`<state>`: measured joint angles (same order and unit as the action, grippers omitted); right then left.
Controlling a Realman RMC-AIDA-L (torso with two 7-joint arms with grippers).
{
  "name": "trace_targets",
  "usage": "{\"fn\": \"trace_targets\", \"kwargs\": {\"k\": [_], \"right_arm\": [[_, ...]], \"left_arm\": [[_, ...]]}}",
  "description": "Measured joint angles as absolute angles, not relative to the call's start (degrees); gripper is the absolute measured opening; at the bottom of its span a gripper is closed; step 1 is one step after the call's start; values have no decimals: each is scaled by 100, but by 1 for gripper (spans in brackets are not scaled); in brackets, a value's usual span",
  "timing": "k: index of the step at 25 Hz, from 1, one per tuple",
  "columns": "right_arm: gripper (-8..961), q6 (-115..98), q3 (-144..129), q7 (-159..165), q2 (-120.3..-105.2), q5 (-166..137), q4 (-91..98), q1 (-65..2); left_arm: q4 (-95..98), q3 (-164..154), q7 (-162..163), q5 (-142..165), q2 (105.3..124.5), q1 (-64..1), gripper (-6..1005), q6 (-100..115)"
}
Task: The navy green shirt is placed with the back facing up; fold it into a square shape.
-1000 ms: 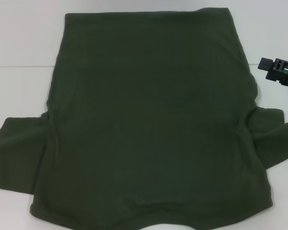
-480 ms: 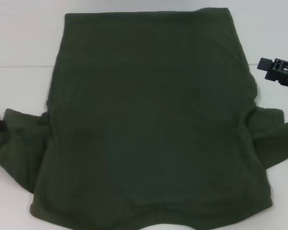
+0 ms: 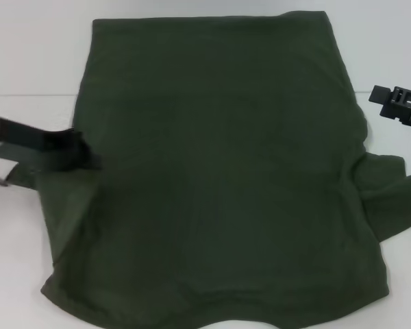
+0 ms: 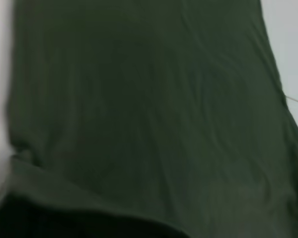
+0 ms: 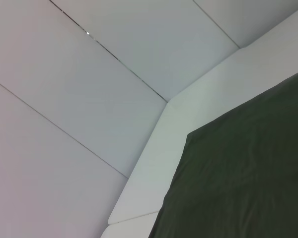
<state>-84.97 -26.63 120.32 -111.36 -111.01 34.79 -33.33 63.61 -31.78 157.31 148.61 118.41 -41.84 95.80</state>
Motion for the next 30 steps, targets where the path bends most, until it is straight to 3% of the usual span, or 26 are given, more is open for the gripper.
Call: {"fn": "trace_targets", "kwargs": {"k": [11, 19, 30], "right_arm": [[840, -8480, -2663, 12032, -11136, -11113, 3439, -3323], [841, -8449, -2663, 12032, -11136, -11132, 3436, -3313], [840, -8436, -2672, 12032, -11128, -11136, 3428, -3295]], "left_arm": [[5213, -3628, 15582, 14808, 12006, -4664, 8, 8722], [4738, -3895, 14970, 14415, 11790, -4848, 25, 9086], [5083, -3150, 15066, 13500, 11579, -3757, 389, 8893]]}}
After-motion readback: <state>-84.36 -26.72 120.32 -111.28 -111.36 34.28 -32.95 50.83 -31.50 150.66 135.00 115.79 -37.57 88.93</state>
